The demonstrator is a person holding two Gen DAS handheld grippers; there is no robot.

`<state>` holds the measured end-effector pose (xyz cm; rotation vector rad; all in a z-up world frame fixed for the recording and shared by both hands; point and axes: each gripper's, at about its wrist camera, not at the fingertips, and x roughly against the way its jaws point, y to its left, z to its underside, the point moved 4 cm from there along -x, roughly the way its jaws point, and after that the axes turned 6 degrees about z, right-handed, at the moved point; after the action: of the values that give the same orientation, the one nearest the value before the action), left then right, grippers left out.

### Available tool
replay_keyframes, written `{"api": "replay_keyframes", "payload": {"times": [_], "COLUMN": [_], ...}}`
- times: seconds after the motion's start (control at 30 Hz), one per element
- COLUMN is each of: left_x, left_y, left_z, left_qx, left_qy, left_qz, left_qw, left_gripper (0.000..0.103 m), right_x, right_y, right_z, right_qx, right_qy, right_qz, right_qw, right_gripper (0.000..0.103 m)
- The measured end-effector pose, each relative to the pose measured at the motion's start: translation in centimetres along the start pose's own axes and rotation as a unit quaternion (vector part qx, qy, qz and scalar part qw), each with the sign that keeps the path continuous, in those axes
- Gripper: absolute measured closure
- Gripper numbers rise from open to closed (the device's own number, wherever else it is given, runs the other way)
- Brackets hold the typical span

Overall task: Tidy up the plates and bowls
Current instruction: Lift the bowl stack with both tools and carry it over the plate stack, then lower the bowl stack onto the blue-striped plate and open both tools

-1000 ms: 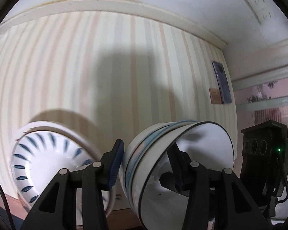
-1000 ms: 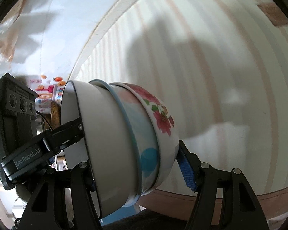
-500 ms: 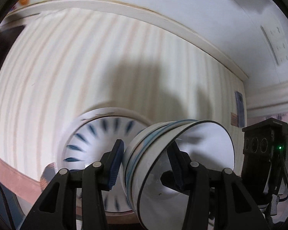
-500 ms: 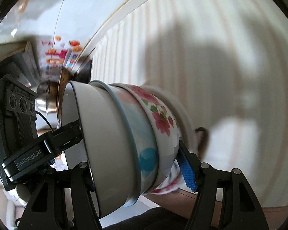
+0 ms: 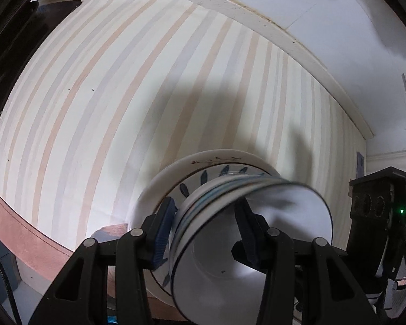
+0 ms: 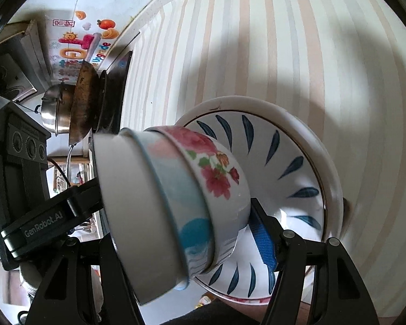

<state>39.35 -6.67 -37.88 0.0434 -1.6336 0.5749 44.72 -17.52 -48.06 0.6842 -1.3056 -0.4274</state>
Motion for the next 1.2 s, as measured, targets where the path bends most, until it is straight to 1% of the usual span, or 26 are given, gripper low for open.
{"api": "replay_keyframes", "payload": {"times": [0.4, 0.6, 0.73, 0.87, 0.97, 1.07, 1.1, 1.13, 1.17, 1.2], "left_x": [-0.3, -0.4, -0.3, -0.2, 0.3, 1.3, 1.8, 2.3, 2.8, 3.3], "left_y": [-0.2, -0.6, -0.7, -1.0, -1.1, -1.5, -1.6, -1.7, -1.8, -1.8], "left_z": [-0.4, -0.4, -0.4, -0.3, -0.2, 0.1, 0.2, 0.3, 0.5, 0.6], "left_qx": [-0.017, -0.033, -0.037, -0.042, -0.046, -0.060, -0.066, -0.072, -0.076, -0.079], "left_qy": [0.003, 0.004, 0.005, 0.003, -0.005, -0.019, -0.025, -0.032, -0.038, -0.045], "left_qz": [0.003, -0.006, -0.008, -0.018, -0.028, -0.045, -0.053, -0.061, -0.069, -0.073], "left_qw": [0.9998, 0.9994, 0.9993, 0.9989, 0.9985, 0.9970, 0.9961, 0.9951, 0.9940, 0.9932], "left_gripper": [0.061, 0.061, 0.061, 0.061, 0.061, 0.061, 0.061, 0.060, 0.059, 0.059], "right_x": [-0.5, -0.7, -0.7, 0.0, 1.2, 2.6, 3.1, 3.8, 4.4, 5.1], "right_y": [-0.2, -0.2, -0.2, 0.0, 0.4, 0.5, 0.6, 0.7, 0.9, 1.0], "right_z": [-0.3, -0.1, 0.0, 0.1, 0.2, 0.6, 0.8, 1.0, 1.3, 1.5], "right_qx": [-0.017, -0.022, -0.018, -0.014, 0.000, 0.008, 0.011, 0.013, 0.016, 0.019], "right_qy": [0.000, 0.000, 0.002, -0.010, -0.026, -0.040, -0.045, -0.053, -0.059, -0.066], "right_qz": [0.014, 0.017, 0.026, 0.035, 0.055, 0.075, 0.083, 0.091, 0.098, 0.103], "right_qw": [1.000, 1.000, 1.000, 0.999, 0.998, 0.996, 0.995, 0.994, 0.993, 0.992], "right_gripper": [0.035, 0.035, 0.035, 0.035, 0.035, 0.034, 0.032, 0.027, 0.024, 0.017]}}
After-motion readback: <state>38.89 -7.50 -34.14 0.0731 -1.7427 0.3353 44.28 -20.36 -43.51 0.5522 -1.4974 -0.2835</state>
